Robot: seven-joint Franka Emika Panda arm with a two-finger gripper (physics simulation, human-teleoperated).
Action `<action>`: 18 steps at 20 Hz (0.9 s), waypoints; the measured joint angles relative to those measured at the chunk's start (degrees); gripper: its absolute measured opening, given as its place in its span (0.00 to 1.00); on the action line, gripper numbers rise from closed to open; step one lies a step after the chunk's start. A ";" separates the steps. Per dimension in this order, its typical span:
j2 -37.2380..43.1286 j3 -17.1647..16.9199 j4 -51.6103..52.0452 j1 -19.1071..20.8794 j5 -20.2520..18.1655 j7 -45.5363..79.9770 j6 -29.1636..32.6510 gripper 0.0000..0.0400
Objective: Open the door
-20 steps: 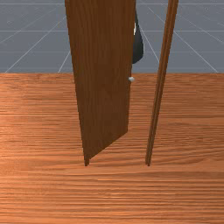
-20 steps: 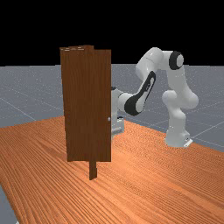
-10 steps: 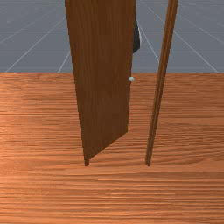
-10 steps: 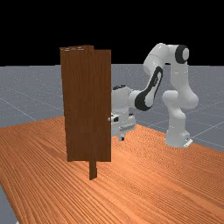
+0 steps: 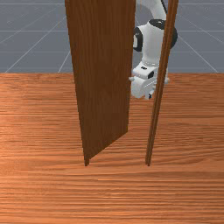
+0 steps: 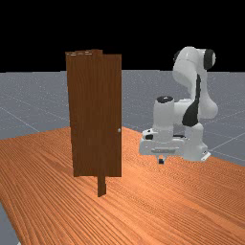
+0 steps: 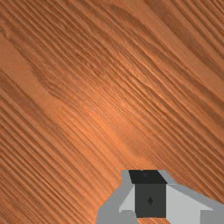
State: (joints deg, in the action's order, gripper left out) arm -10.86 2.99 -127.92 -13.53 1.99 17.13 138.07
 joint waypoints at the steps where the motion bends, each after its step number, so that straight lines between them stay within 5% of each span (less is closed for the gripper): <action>1: -2.69 0.74 4.04 -4.13 0.24 6.86 -1.47 0.00; 3: -6.70 2.94 10.15 -8.68 1.72 2.57 -3.71 0.00; 6: -10.15 5.94 15.40 -8.06 3.57 -15.81 -5.24 0.00; 9: -25.37 5.29 41.03 -7.03 4.56 -22.70 -15.43 0.00; 10: -25.78 4.11 41.37 -7.13 3.84 -17.37 -15.44 0.00; 11: -35.01 4.57 58.27 -7.18 4.61 -24.48 -23.17 0.00; 14: -35.75 3.55 58.71 -7.00 3.94 -19.60 -23.27 0.00; 16: -40.71 3.40 67.65 -7.15 4.01 -20.73 -27.12 0.00; 18: -36.93 5.99 60.27 -3.39 5.68 -37.15 -23.86 0.00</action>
State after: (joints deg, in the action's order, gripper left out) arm -47.79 8.98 -67.65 -16.92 7.67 -20.02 114.22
